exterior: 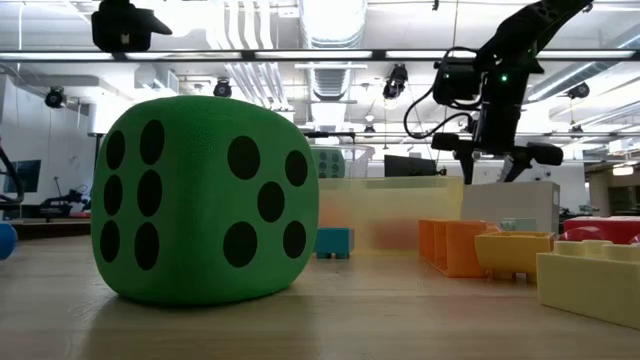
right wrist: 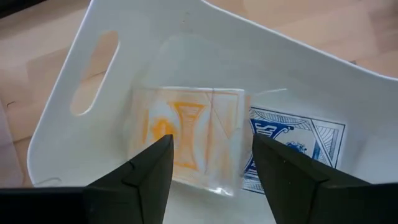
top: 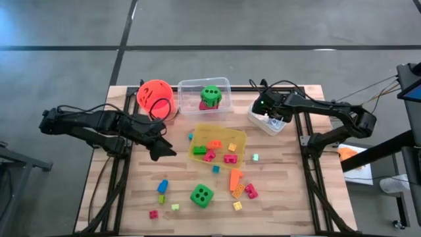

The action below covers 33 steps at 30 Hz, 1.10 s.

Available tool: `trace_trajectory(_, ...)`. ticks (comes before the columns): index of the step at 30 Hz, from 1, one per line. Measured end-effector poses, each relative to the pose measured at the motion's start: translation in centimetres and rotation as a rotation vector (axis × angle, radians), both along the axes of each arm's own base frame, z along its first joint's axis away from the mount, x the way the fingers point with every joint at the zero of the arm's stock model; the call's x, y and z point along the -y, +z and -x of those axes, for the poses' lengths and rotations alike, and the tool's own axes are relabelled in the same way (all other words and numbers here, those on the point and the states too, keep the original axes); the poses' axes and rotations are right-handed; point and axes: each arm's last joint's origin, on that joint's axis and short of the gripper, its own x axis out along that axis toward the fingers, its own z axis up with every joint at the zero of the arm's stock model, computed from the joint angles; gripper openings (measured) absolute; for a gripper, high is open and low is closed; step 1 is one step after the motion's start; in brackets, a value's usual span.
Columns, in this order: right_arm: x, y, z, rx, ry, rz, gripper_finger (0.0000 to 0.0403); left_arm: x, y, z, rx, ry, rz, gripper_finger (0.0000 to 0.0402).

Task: Pick & Place Toys
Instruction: Put the yellow game card into the white bin, then put the light blue game piece into the yellow bin

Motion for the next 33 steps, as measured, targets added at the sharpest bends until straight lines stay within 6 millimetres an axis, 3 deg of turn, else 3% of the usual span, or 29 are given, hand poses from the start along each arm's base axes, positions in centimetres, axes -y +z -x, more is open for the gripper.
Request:
trace_trajectory(23, -0.3, 0.1, 0.3, -0.017, 0.021, -0.013, 0.0213, 0.0, -0.3, 0.3, -0.040, -0.003, -0.008, 0.0296)
trace_trajectory(27, -1.2, 1.5, -0.4, -0.017, 0.178, 0.030, 0.0213, 0.0, -0.3, 0.2, -0.040, -0.002, -0.009, 0.0296)
trace_trajectory(33, -4.7, 5.1, -1.9, -0.034, 0.384, 0.040, 0.0213, 0.0, -0.5, 0.2, -0.042, -0.002, -0.010, 0.0296)
